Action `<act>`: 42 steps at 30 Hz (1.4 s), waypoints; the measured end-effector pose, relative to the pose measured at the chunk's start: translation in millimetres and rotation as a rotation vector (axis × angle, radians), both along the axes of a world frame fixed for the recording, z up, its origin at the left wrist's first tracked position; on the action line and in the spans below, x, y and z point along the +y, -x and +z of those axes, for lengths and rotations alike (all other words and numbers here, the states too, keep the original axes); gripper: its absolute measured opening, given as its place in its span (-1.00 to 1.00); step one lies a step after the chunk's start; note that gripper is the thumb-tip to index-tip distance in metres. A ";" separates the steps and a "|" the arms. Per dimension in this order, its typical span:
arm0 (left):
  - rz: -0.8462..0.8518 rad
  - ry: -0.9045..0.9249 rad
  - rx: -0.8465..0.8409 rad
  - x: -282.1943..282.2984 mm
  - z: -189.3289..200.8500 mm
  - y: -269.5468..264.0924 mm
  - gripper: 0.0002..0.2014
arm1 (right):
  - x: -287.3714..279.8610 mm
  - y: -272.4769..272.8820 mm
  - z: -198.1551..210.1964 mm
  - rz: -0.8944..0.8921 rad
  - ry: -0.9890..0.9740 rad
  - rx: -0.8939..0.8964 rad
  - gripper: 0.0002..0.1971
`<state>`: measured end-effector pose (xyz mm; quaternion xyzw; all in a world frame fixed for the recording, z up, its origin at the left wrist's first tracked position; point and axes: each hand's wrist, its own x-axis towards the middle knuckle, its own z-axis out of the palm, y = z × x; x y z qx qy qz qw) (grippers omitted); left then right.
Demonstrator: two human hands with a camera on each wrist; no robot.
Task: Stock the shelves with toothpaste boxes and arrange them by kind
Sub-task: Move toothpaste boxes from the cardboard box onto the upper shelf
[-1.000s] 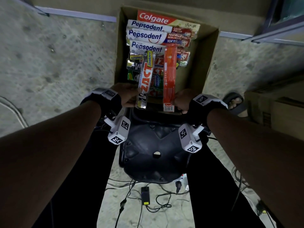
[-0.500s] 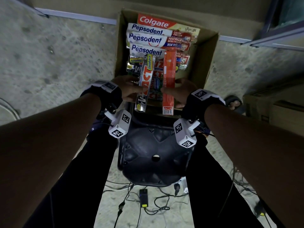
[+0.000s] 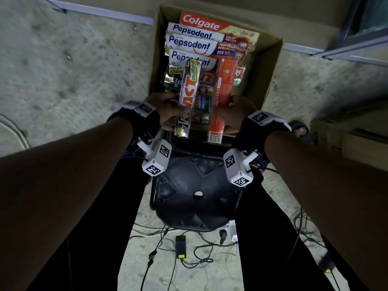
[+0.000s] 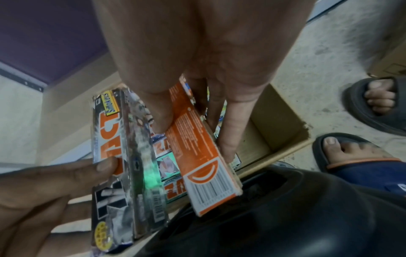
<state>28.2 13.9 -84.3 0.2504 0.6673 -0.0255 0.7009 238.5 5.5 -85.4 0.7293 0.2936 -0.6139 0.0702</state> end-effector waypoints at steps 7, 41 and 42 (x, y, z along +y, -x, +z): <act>0.051 -0.034 0.003 -3.2 56.2 2.2 -0.55 | -3.8 -2.1 59.5 -0.165 0.038 0.061 -0.71; 0.244 -0.379 -0.267 -47.7 370.0 16.0 -0.45 | -44.7 -20.2 392.4 -0.294 -0.398 0.251 -0.61; 0.249 -0.386 -0.276 -49.7 380.5 16.3 -0.44 | -46.1 -20.9 404.0 -0.295 -0.413 0.260 -0.59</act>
